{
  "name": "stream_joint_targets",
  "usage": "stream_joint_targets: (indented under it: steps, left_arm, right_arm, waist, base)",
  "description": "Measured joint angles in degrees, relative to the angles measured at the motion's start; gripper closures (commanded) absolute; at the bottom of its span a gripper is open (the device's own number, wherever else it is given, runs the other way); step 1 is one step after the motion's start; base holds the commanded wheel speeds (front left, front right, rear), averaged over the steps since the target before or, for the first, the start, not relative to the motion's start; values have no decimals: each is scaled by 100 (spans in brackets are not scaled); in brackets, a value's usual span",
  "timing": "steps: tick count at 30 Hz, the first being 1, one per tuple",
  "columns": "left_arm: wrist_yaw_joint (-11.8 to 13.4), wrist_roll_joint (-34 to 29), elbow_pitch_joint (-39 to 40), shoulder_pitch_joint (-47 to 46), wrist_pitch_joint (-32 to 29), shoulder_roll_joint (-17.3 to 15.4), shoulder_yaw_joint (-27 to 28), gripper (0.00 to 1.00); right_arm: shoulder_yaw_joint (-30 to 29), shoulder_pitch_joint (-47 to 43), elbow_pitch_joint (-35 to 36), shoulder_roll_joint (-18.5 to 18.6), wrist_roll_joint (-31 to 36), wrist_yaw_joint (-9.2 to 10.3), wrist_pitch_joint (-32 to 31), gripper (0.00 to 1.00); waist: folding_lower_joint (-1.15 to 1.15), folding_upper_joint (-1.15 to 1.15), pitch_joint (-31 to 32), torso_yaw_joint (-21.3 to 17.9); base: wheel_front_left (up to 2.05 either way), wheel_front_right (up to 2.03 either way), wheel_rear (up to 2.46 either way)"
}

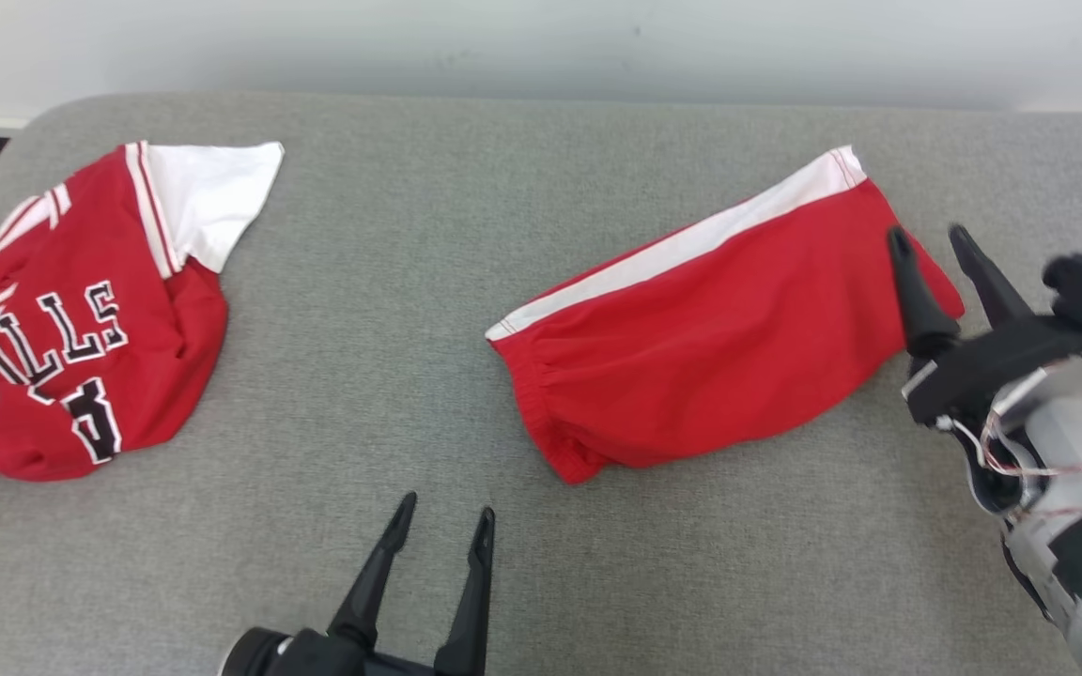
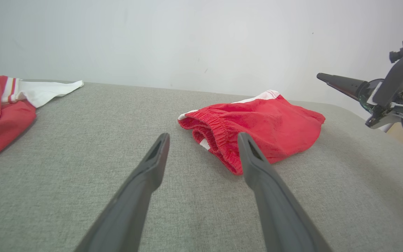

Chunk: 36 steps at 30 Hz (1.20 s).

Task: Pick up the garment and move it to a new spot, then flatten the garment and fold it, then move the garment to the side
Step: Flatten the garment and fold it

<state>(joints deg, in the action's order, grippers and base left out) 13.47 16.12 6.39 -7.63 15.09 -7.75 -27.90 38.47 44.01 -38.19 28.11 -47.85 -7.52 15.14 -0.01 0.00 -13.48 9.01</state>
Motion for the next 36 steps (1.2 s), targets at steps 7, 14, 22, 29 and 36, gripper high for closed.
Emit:
stream_joint_targets:
  steps: [7,14,22,29,36]
  left_arm:
    - [-79,-197,85,236,0,94,-62,0]
    - [-202,-320,76,262,0,193,-147,0]
    - [-333,-417,58,219,0,265,-163,0]
    - [-433,-475,14,129,0,334,-200,0]
    - [-488,-509,7,25,0,397,-182,0]
  right_arm:
    - [-441,-354,-182,138,10,0,0,0]
    - [-625,-370,-787,321,-48,0,-1,0]
    - [-431,-92,-1390,331,-62,0,-1,0]
    - [-174,286,-1894,319,-159,0,-22,0]
    - [90,717,-2203,231,-298,0,-87,54]
  waist:
    - [0,0,89,158]
    - [0,0,-3,338]
    - [0,0,-227,491]
    - [1,0,-430,639]
    - [1,0,-637,708]
  base:
    - [0,0,0]
    - [0,0,0]
    - [0,0,0]
    - [0,0,0]
    - [0,0,0]
